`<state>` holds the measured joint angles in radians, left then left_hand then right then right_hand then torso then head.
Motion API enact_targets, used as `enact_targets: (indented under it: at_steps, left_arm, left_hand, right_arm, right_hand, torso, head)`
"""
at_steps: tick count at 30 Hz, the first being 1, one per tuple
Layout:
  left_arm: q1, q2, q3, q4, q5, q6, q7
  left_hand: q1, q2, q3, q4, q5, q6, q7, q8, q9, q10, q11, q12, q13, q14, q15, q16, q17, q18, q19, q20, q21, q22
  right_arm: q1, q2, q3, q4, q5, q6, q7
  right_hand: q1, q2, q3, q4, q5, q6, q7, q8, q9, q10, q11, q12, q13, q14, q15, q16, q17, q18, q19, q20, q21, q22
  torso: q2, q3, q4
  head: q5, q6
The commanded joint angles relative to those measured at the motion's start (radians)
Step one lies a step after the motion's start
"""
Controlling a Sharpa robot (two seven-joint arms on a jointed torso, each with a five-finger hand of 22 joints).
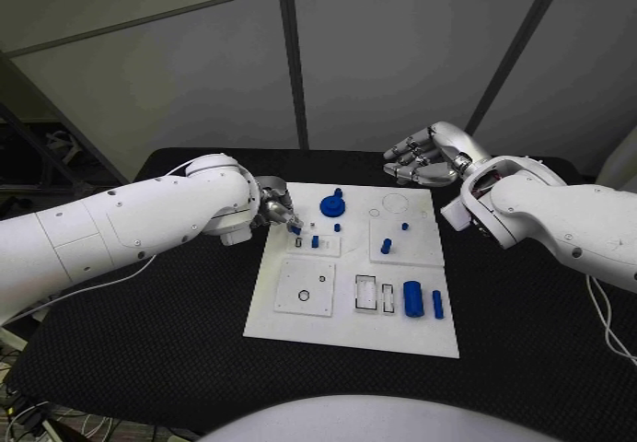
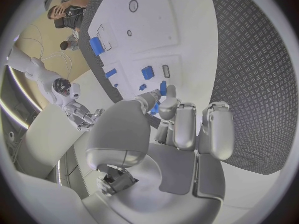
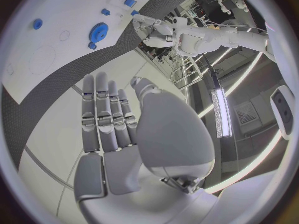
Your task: Assemble the parts on the task board
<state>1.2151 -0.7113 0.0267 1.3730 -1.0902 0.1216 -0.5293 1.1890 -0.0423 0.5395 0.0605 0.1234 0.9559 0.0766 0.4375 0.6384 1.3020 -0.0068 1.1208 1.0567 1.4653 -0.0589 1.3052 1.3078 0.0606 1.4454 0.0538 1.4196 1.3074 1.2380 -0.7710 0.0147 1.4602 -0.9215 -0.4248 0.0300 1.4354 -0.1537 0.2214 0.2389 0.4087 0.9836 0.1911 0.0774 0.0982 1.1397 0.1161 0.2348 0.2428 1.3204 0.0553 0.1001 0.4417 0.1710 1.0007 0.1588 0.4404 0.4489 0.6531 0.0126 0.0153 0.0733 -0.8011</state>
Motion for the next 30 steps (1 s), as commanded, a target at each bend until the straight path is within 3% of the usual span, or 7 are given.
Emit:
enact_targets:
  at_steps: [1, 19, 30]
  left_arm:
    - [-0.001, 0.000, 0.000, 0.007, -0.036, -0.016, -0.003]
    - [-0.013, 0.004, -0.005, 0.016, -0.062, 0.027, -0.007]
    - [-0.015, -0.001, -0.015, 0.024, -0.068, 0.047, -0.008]
  left_hand:
    - [-0.007, -0.001, 0.121, -0.116, 0.004, -0.003, -0.006, 0.006, 0.000, 0.007, 0.001, 0.000, -0.002, 0.042, -0.005, 0.006, 0.026, -0.015, 0.006, -0.004, 0.003, 0.139]
    - [-0.027, -0.017, 0.160, -0.125, 0.018, -0.004, -0.008, 0.020, 0.014, 0.008, -0.001, -0.003, -0.005, 0.042, -0.007, 0.005, 0.026, -0.015, 0.006, -0.006, 0.002, 0.140]
    - [-0.031, -0.020, 0.166, -0.127, 0.019, -0.004, -0.008, 0.023, 0.016, 0.007, -0.001, -0.005, -0.007, 0.042, -0.007, 0.005, 0.026, -0.015, 0.005, -0.006, 0.001, 0.140]
  right_arm:
    - [0.002, 0.000, 0.001, -0.001, 0.004, 0.006, 0.009]
    - [0.002, 0.001, 0.001, -0.002, 0.004, 0.009, 0.008]
    - [0.002, 0.002, 0.001, -0.004, 0.004, 0.011, 0.008]
  right_hand:
    - [-0.005, 0.002, 0.002, 0.003, 0.002, -0.005, 0.002, -0.003, 0.000, -0.007, 0.001, -0.002, -0.002, -0.005, 0.001, -0.004, -0.001, 0.009, 0.001, 0.004, -0.005, -0.001]
    - [-0.004, 0.003, 0.002, 0.002, 0.002, -0.005, 0.002, -0.003, 0.000, -0.007, 0.001, -0.002, -0.002, -0.004, 0.001, -0.004, -0.001, 0.009, 0.001, 0.004, -0.006, -0.002]
    - [-0.004, 0.003, 0.002, 0.002, 0.002, -0.005, 0.002, -0.003, 0.000, -0.007, 0.001, -0.002, -0.002, -0.004, 0.001, -0.004, -0.001, 0.009, 0.001, 0.004, -0.006, -0.002]
  torso:
    - [0.001, 0.0000, -0.0008]
    - [0.002, 0.0006, -0.0010]
    - [0.001, 0.0001, 0.0001]
  head:
    - [0.001, -0.001]
    - [0.002, -0.005]
    - [0.006, -0.008]
